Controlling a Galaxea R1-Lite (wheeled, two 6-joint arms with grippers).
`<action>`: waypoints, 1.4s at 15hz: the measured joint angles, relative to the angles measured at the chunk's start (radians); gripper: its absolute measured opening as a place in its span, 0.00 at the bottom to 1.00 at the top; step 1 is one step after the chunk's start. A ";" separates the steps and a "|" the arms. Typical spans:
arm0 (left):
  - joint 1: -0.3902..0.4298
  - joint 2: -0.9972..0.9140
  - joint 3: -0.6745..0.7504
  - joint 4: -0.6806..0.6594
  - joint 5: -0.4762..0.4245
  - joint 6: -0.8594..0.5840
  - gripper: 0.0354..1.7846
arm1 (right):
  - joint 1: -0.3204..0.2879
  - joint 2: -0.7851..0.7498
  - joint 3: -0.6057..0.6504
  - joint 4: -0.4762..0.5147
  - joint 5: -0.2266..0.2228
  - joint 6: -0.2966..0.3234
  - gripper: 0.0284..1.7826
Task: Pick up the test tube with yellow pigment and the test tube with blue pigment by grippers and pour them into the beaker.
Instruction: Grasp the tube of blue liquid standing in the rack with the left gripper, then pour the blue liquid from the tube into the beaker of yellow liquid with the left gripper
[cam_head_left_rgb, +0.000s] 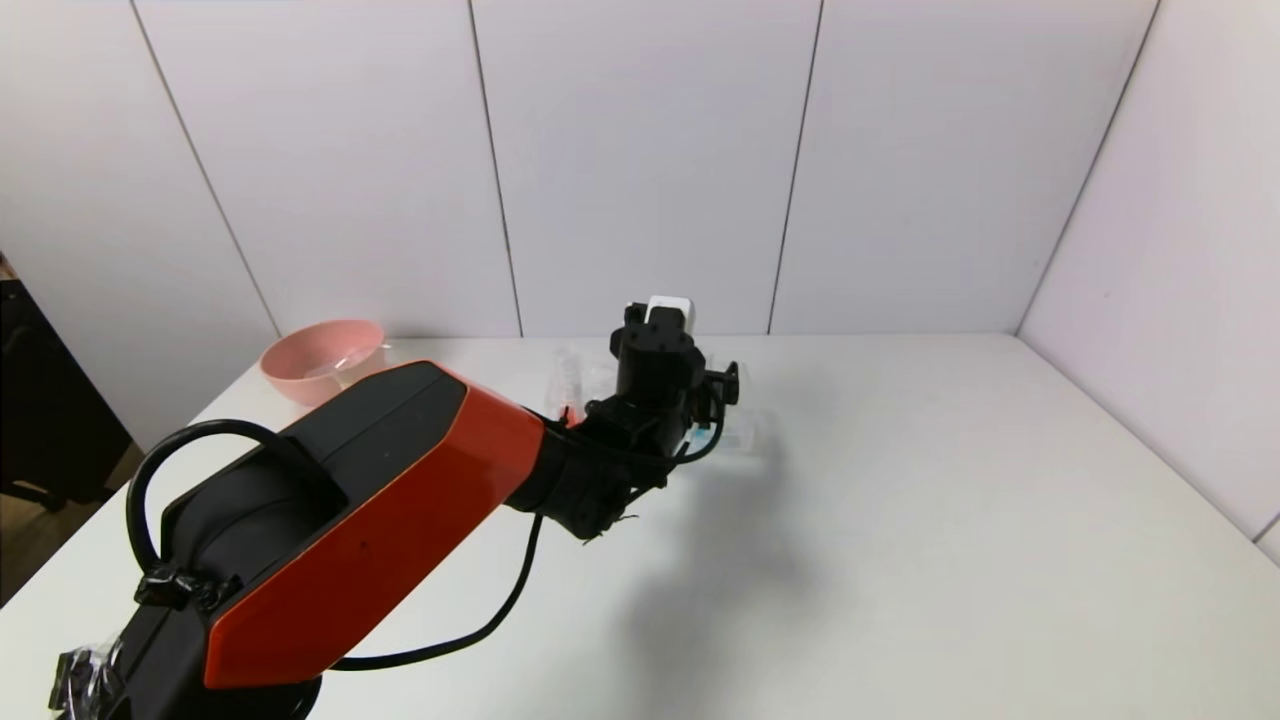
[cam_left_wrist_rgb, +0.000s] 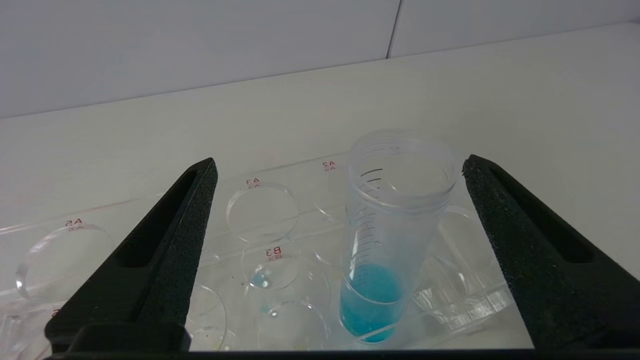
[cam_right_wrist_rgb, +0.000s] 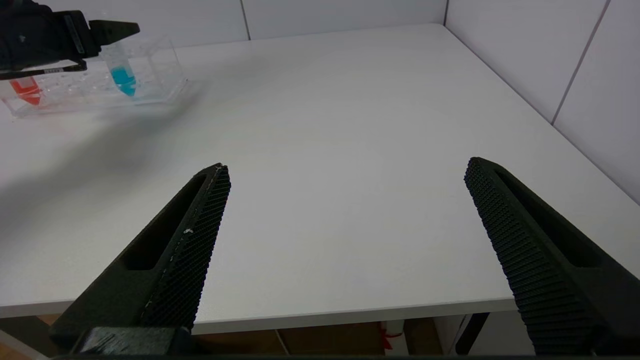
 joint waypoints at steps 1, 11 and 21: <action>0.000 0.004 -0.003 0.000 0.002 0.000 0.87 | 0.000 0.000 0.000 0.000 0.000 0.000 0.96; 0.000 -0.003 -0.010 0.032 0.000 -0.002 0.24 | 0.000 0.000 0.000 0.000 0.000 0.000 0.96; 0.000 -0.103 -0.037 0.177 0.003 0.000 0.24 | 0.000 0.000 0.000 0.000 0.000 0.000 0.96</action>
